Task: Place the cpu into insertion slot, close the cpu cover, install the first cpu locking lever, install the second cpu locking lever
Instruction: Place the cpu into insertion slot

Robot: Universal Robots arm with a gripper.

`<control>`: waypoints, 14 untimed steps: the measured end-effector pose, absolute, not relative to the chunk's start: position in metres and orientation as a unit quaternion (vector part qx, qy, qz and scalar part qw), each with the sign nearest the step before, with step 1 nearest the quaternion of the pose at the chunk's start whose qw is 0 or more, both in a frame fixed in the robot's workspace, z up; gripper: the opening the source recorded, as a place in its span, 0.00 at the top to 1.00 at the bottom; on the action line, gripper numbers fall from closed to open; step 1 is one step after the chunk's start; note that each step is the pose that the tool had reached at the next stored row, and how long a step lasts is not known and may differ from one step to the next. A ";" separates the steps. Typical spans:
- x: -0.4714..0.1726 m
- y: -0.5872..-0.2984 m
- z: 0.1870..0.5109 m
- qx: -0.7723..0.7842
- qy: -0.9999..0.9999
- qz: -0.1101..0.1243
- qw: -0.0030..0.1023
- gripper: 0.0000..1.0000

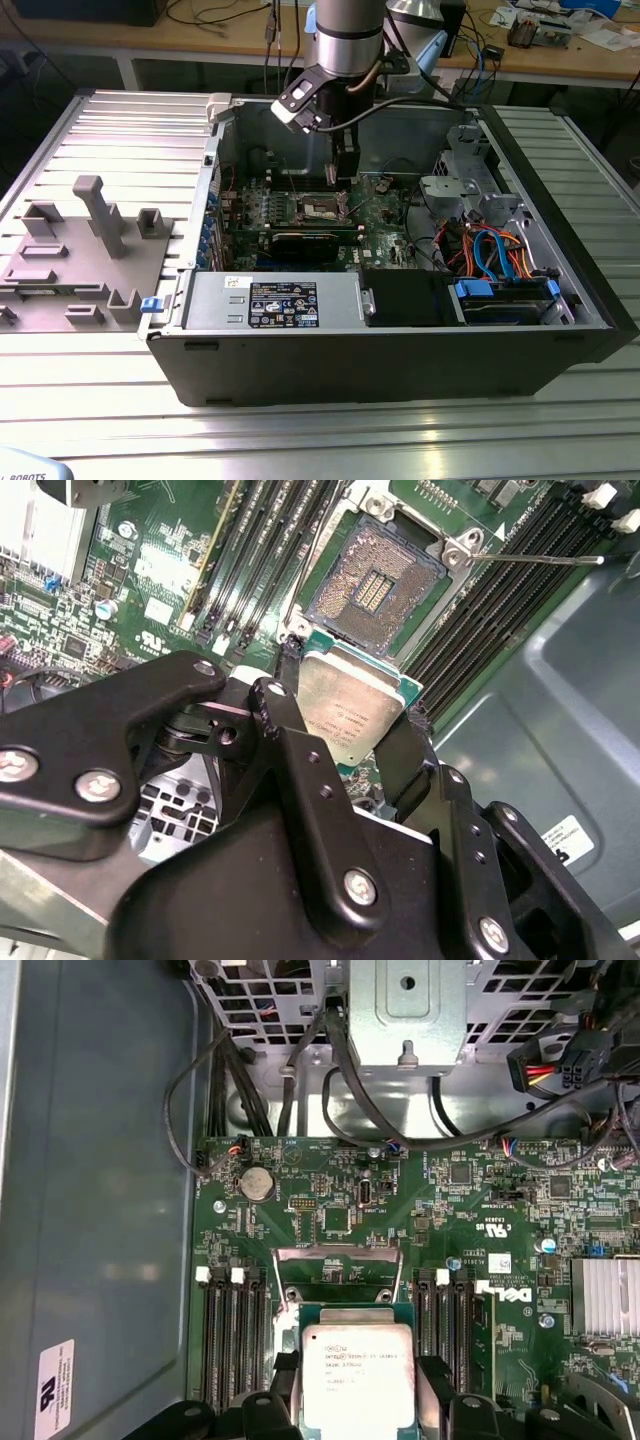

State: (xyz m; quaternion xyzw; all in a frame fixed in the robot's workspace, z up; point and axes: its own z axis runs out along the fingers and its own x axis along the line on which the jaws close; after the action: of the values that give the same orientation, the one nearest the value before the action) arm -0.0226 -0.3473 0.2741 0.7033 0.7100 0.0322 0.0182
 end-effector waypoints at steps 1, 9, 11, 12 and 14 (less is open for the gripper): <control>-0.023 -0.347 0.274 0.704 0.709 0.032 0.018 0.46; -0.023 -0.347 0.273 0.712 0.701 0.032 0.019 0.46; -0.023 -0.347 0.273 0.714 0.699 0.032 0.019 0.46; -0.023 -0.347 0.273 0.715 0.698 0.032 0.019 0.46; -0.023 -0.347 0.273 0.716 0.697 0.032 0.019 0.46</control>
State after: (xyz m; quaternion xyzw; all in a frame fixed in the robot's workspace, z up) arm -0.0226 -0.3473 0.2725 0.7163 0.6968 0.0318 0.0188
